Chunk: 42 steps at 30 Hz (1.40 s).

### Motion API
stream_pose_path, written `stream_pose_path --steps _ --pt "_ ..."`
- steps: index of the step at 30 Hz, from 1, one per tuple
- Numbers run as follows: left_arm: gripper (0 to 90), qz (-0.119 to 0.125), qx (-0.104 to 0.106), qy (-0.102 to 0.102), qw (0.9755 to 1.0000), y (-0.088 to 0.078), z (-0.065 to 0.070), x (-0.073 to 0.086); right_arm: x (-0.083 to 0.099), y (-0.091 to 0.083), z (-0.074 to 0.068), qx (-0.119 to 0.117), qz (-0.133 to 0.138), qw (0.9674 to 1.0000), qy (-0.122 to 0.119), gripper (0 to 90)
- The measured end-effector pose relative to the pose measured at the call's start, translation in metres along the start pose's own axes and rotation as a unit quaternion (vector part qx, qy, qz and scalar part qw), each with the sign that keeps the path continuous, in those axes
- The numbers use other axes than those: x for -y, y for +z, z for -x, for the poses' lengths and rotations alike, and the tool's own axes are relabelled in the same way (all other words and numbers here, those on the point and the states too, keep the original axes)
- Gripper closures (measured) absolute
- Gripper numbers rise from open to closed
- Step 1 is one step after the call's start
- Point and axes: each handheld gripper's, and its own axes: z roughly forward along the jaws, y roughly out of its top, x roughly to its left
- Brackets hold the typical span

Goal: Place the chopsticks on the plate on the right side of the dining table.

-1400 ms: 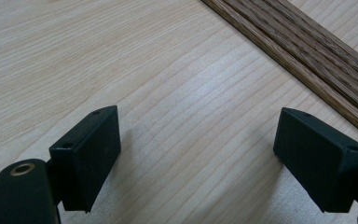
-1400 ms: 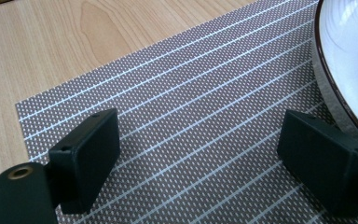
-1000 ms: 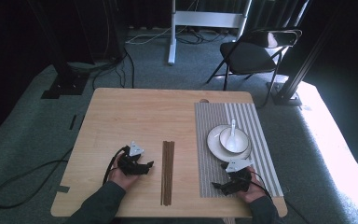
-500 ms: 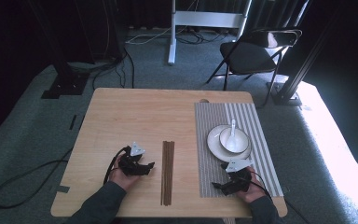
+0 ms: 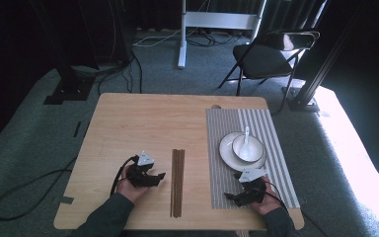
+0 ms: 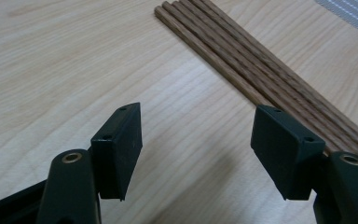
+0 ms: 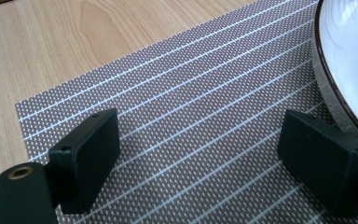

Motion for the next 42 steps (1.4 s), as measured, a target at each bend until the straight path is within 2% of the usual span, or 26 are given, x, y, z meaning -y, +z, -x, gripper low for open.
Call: stream_pose_path --steps 9,42 --pt "33.5 0.005 0.012 0.0 0.9999 -0.002 0.004 0.0 0.0 0.0 0.0 0.0 0.0 1.0 0.0 12.3" --pt "32.6 0.008 0.03 0.007 0.9995 0.003 0.02 -0.003 0.0 0.0 0.0 0.0 0.0 1.0 0.0 12.3"
